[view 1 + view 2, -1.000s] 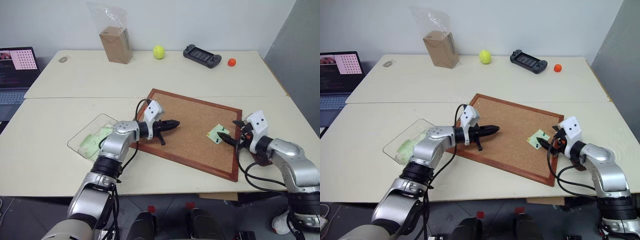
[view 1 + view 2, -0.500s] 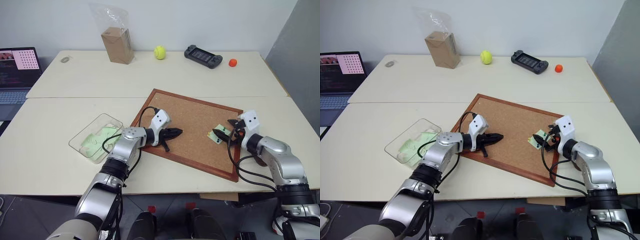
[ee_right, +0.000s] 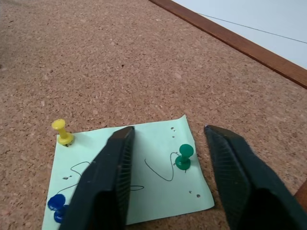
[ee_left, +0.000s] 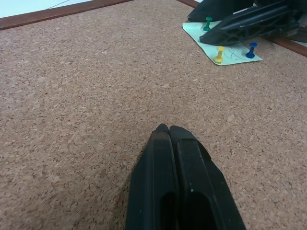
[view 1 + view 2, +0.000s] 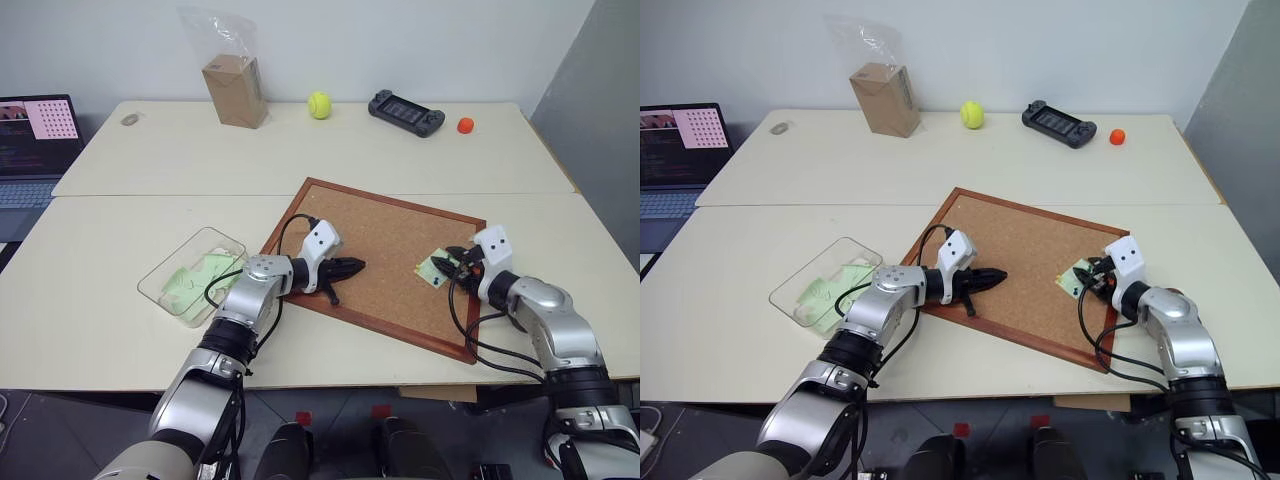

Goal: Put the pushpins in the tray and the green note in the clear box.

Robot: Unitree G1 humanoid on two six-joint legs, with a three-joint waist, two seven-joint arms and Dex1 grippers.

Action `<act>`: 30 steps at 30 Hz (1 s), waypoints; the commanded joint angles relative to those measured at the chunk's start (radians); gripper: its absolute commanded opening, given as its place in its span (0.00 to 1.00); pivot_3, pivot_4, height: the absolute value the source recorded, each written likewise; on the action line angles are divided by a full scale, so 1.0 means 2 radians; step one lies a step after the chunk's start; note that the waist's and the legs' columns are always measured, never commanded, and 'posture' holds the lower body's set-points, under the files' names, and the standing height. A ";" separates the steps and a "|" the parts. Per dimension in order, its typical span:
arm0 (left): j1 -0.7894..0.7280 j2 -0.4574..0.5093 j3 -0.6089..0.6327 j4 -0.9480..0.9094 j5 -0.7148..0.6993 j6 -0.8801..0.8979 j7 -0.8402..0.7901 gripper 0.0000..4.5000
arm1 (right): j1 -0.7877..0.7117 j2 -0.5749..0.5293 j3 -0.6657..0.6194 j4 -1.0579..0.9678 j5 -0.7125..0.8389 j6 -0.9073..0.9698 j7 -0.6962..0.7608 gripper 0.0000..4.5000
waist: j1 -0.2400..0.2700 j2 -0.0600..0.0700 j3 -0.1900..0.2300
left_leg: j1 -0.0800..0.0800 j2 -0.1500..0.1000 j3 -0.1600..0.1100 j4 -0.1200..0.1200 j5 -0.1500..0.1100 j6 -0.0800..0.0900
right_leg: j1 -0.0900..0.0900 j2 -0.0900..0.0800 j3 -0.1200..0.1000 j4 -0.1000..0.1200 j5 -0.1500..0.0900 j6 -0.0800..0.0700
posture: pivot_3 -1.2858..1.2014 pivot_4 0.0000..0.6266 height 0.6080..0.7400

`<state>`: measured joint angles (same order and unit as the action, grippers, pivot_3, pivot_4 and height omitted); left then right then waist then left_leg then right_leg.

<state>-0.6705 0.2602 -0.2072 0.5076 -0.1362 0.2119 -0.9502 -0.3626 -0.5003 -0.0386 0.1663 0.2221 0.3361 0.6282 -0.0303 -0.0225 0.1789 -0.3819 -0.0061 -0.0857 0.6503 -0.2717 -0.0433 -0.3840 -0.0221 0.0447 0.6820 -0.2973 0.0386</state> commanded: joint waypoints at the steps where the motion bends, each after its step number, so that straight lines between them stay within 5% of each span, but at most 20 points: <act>1: 0.006 -0.003 -0.006 -0.009 0.004 0.004 -0.004 0.00 | -0.005 0.001 -0.020 -0.013 0.007 -0.009 -0.007 0.31 | 0.000 0.000 0.000 | 0.000 0.000 0.000 0.000 0.000 0.000 | 0.000 0.000 0.000 0.000 0.000 0.000 | 0.52 0.24 1.00; 8: 0.000 -0.004 -0.006 -0.005 0.007 0.001 -0.003 0.00 | -0.004 0.001 -0.028 -0.013 0.004 -0.013 -0.017 0.00 | 0.000 0.000 0.000 | 0.000 0.000 0.000 0.000 0.000 0.000 | 0.000 0.000 0.000 0.000 0.000 0.000 | 0.52 0.24 1.00; 30: -0.016 -0.011 -0.005 0.031 0.025 -0.003 0.011 0.00 | 0.013 0.007 -0.085 -0.114 0.080 0.079 -0.041 0.00 | 0.000 0.001 0.000 | 0.000 0.000 -0.001 0.002 0.000 0.000 | 0.001 0.000 0.000 0.001 0.000 0.000 | 0.52 0.24 1.00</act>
<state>-0.6979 0.2385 -0.2090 0.5490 -0.1091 0.2071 -0.9395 -0.3363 -0.4731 -0.1802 -0.0057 0.3696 0.4953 0.5572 -0.0298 -0.0212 0.1782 -0.3819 -0.0064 -0.0869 0.6552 -0.2718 -0.0430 -0.3813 -0.0219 0.0439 0.6830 -0.2966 0.0397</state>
